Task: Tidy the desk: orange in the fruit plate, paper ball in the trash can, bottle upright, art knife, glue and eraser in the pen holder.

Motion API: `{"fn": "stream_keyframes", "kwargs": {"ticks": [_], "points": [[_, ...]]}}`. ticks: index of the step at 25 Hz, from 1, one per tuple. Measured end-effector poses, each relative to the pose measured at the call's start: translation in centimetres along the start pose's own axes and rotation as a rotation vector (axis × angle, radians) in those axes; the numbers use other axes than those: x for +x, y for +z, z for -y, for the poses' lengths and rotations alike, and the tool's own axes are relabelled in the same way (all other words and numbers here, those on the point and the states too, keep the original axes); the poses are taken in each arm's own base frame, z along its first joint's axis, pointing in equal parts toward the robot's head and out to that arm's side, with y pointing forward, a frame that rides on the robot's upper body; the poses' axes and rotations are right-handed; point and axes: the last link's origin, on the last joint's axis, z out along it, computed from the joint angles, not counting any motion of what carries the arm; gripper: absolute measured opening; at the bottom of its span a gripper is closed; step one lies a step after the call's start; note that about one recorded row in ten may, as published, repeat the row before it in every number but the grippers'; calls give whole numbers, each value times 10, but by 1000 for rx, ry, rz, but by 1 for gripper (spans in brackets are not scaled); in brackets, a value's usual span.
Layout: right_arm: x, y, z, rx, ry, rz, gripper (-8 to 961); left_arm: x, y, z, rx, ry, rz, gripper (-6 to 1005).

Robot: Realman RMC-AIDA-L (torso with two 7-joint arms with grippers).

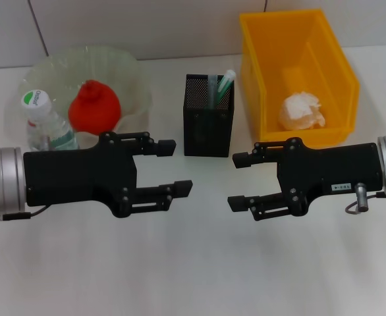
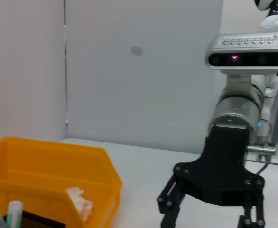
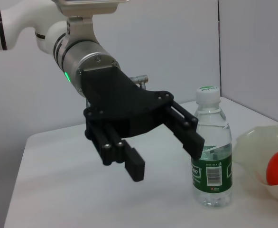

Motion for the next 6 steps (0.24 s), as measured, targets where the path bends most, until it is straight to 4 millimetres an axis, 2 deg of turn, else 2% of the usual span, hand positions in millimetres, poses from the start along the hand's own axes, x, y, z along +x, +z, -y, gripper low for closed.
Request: {"fn": "stream_keyframes", "kwargs": {"ticks": [4,6], "points": [[0,0,0,0,0,-1,766,-1,2,-3,-16,-4,5,674],[0,0,0,-1,1,0,766,-8,4,-5,-26,-13,39,674]]}}
